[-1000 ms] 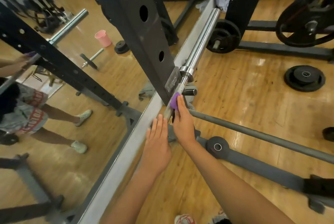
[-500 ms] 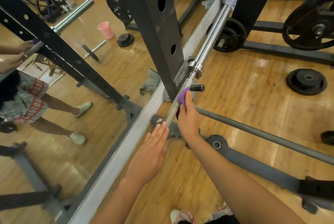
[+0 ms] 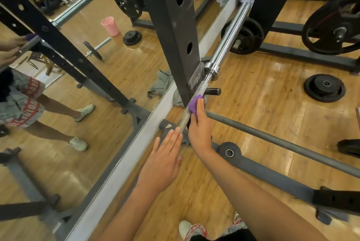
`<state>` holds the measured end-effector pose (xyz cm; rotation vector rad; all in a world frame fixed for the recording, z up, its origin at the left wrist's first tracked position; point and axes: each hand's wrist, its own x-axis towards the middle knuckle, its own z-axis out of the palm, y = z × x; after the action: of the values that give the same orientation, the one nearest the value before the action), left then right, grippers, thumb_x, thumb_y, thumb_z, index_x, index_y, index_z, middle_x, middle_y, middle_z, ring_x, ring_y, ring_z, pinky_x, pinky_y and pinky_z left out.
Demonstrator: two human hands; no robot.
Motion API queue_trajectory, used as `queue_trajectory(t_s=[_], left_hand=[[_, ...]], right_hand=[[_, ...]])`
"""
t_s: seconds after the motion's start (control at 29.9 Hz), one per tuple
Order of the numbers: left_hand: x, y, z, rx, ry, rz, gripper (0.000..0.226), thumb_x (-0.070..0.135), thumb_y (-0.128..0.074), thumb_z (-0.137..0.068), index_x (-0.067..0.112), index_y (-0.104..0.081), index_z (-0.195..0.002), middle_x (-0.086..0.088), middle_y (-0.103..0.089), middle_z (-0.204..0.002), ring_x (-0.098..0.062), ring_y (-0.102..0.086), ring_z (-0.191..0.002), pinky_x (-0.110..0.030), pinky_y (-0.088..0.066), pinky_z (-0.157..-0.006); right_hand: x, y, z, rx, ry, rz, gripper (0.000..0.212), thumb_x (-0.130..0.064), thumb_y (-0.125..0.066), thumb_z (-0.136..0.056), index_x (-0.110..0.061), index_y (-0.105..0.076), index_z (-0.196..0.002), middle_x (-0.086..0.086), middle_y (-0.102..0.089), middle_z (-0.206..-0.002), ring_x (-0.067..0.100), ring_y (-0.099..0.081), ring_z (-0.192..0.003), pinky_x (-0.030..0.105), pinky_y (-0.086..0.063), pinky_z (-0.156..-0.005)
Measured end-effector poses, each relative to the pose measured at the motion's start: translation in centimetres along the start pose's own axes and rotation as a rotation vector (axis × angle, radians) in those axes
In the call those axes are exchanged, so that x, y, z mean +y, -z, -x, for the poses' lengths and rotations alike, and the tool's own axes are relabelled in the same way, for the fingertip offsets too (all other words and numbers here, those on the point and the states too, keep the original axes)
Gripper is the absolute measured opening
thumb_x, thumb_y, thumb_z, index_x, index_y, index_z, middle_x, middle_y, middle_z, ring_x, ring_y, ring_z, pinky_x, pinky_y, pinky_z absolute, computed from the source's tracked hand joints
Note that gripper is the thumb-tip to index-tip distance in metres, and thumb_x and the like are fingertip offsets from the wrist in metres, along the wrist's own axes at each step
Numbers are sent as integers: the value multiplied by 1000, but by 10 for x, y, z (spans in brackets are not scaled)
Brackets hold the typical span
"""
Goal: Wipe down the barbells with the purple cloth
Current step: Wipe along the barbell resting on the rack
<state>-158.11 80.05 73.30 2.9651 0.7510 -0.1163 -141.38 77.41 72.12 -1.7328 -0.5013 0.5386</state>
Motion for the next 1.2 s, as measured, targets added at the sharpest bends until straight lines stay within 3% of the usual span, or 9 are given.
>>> queue_trajectory(t_s=[0.1, 0.17, 0.33, 0.47, 0.54, 0.74, 0.9, 1.07, 1.2], left_hand=[[0, -1, 0, 6, 9, -3, 60, 38, -27, -108, 18, -11, -162, 5, 2, -170, -10, 6, -155, -45, -11, -124], [0, -1, 0, 2, 10, 3, 60, 37, -27, -108, 18, -11, -162, 6, 3, -169, -9, 7, -155, -44, -10, -124], [0, 0, 0, 6, 11, 11, 59, 34, -29, -108, 19, -11, -162, 8, 6, -169, -8, 10, -154, -44, -6, -124], [0, 1, 0, 10, 11, 64, 58, 37, -25, -109, 22, -6, -162, 10, 6, -168, -4, 13, -153, -42, -6, -124], [0, 2, -2, 19, 9, 109, 57, 39, -23, -109, 23, -4, -161, 11, 6, -168, -2, 14, -152, -40, -3, -124], [-2, 1, 2, 125, 57, 125, 55, 34, -26, -108, 17, -21, -160, 2, -10, -168, -6, 4, -154, -41, -8, -123], [8, -6, 12, 269, 162, 90, 54, 32, -34, -104, 9, -39, -153, -5, -33, -162, -16, -25, -151, -41, -27, -122], [25, -9, 18, 270, 235, 19, 56, 32, -33, -99, 6, -49, -147, -8, -44, -156, -21, -40, -145, -44, -44, -111], [44, -14, 19, 237, 375, -11, 62, 35, -34, -98, 9, -38, -154, -7, -32, -163, -21, -30, -150, -46, -34, -118]], right_hand=[[9, 0, 17, -49, 54, 19, 59, -4, -42, -106, -18, -24, -160, -10, -25, -162, -31, -12, -127, -3, -19, -106], [9, 2, 10, -41, 46, 20, 59, -4, -41, -106, -18, -22, -160, -16, -26, -158, -28, -17, -127, -6, -19, -100], [-4, -1, -11, 29, -36, -7, 58, -11, -41, -108, -21, -21, -161, -5, -38, -158, 13, -36, -144, 27, -33, -117], [1, -6, 22, -13, 23, 32, 59, -5, -43, -106, -17, -22, -160, -17, -26, -156, -31, -16, -128, 0, -20, -107], [10, -4, 37, -78, 56, 63, 60, -1, -43, -105, -16, -23, -160, -21, -22, -155, -39, -12, -122, -6, -16, -102], [9, 17, 28, -79, 111, 88, 59, -3, -42, -105, -19, -25, -160, -17, -23, -161, -13, -17, -143, 16, -22, -119], [-18, 39, -2, -148, 249, 157, 56, -6, -42, -107, -17, -28, -159, -12, -28, -161, -2, -23, -147, 6, -18, -114], [-19, 36, -35, -438, 522, 692, 55, 11, -46, -97, -7, -44, -149, 8, -40, -158, 25, -24, -152, 46, -35, -117], [-17, 36, -33, -606, 621, 809, 62, 12, -46, -96, -9, -38, -153, 4, -32, -162, 23, -12, -155, 32, -13, -124]])
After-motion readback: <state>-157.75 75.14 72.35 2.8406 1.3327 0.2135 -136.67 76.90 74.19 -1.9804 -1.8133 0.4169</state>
